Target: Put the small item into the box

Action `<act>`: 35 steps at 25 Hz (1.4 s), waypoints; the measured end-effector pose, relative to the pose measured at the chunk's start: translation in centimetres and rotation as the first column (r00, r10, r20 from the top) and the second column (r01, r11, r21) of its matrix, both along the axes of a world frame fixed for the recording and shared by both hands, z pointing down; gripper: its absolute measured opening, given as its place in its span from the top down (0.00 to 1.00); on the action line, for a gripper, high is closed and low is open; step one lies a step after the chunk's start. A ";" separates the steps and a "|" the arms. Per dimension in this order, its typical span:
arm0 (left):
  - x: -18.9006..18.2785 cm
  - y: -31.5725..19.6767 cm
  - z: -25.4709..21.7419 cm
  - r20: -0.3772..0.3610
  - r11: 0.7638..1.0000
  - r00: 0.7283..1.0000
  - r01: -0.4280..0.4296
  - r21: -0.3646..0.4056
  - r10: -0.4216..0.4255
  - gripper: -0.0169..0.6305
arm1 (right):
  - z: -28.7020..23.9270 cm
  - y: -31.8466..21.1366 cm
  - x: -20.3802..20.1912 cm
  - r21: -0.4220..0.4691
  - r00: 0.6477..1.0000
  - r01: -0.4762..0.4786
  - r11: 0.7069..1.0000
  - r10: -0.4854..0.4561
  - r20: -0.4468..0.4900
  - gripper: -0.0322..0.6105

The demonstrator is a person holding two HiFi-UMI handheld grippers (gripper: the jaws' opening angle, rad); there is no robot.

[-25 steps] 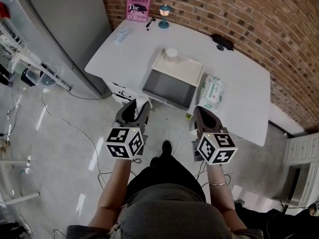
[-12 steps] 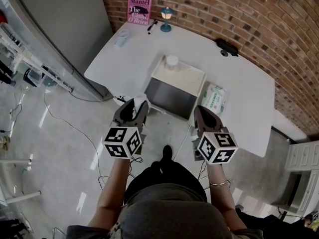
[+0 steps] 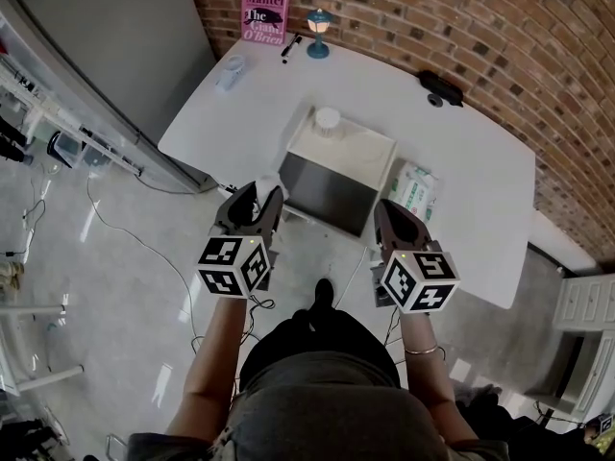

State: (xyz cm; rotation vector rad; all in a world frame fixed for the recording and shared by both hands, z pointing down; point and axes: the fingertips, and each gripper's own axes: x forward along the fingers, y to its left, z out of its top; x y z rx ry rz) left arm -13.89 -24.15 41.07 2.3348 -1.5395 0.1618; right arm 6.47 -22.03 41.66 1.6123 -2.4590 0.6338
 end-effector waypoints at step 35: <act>10.0 -3.6 8.5 0.305 0.906 0.856 -0.371 -0.204 0.419 0.71 | 1.8 -0.9 3.8 -0.053 0.995 -0.102 0.993 0.103 0.017 0.94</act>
